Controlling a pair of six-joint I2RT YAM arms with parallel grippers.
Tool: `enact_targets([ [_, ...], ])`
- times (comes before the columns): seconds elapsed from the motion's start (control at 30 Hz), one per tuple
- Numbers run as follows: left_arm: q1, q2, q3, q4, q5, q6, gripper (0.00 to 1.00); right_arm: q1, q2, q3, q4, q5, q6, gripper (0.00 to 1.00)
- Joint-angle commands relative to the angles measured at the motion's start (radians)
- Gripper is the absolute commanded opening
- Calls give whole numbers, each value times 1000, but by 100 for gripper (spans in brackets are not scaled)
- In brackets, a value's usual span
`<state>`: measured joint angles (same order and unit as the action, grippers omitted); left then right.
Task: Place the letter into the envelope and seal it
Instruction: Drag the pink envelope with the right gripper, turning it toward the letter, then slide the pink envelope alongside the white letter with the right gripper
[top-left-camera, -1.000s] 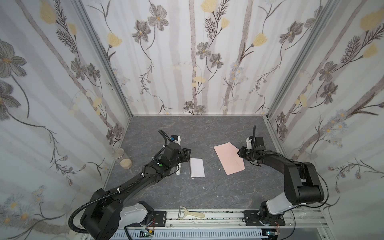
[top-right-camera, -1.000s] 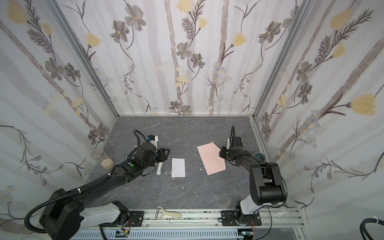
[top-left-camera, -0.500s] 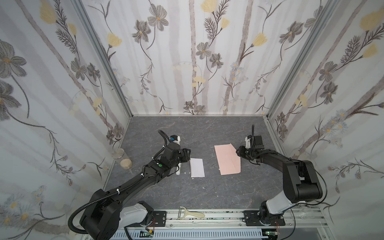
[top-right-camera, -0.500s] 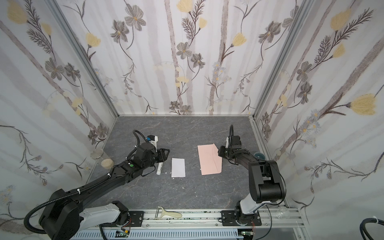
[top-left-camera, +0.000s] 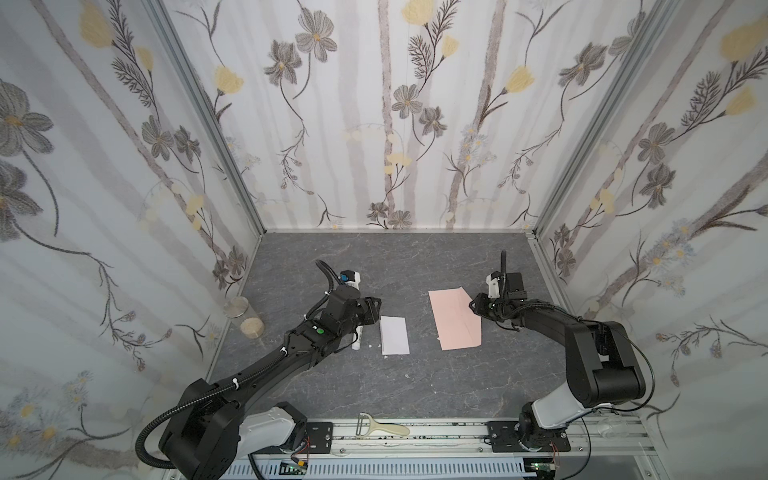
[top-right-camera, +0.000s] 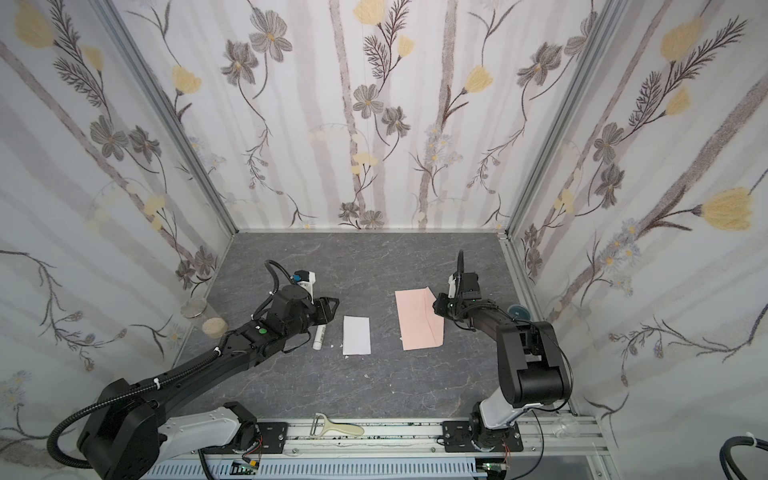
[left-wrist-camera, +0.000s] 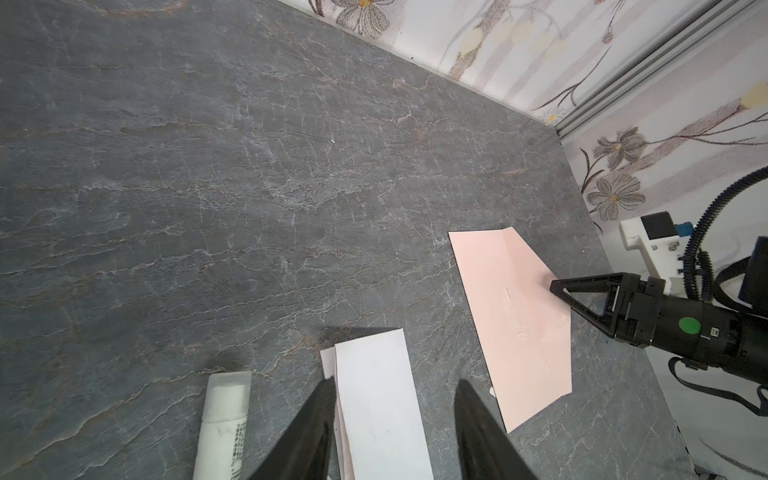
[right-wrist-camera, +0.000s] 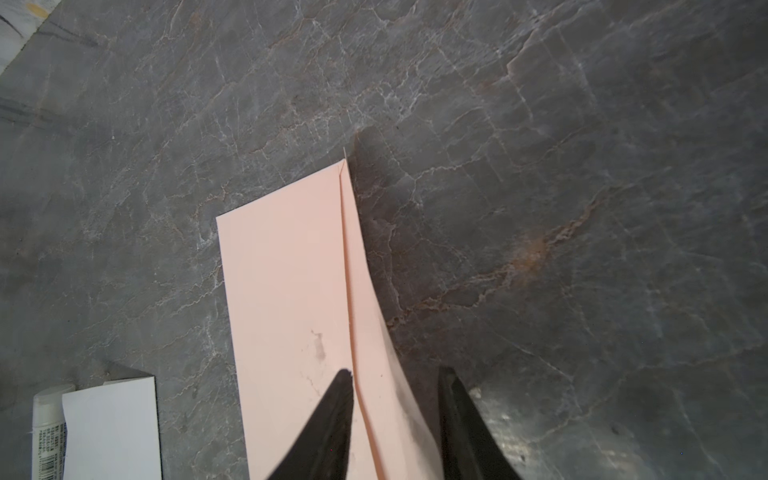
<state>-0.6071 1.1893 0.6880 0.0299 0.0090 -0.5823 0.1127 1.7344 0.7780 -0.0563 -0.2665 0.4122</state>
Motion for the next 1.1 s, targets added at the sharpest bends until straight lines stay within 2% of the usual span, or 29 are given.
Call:
enact_targets([
  [0.0, 2, -8, -3, 15, -3, -10, 48, 4, -7, 0, -4, -19, -11, 23],
  [0.1, 3, -14, -7, 15, -2, -11, 48, 5, -11, -3, -8, -22, -10, 2],
  [0.13, 3, -16, -9, 15, -1, -10, 48, 7, -14, -6, -8, -24, -10, 0],
  [0.4, 3, -25, -27, 15, -8, -17, 48, 39, -85, -83, 3, -43, 20, 0],
  [0.57, 3, -19, -24, 15, -1, -17, 48, 91, -132, -168, 59, -52, 102, 0],
  [0.77, 3, -10, -23, 15, 1, -14, 48, 169, -247, -270, 145, -6, 246, 0],
  [1.07, 4, 29, -1, 21, 16, 5, 48, 272, -414, -367, 169, 128, 404, 0],
])
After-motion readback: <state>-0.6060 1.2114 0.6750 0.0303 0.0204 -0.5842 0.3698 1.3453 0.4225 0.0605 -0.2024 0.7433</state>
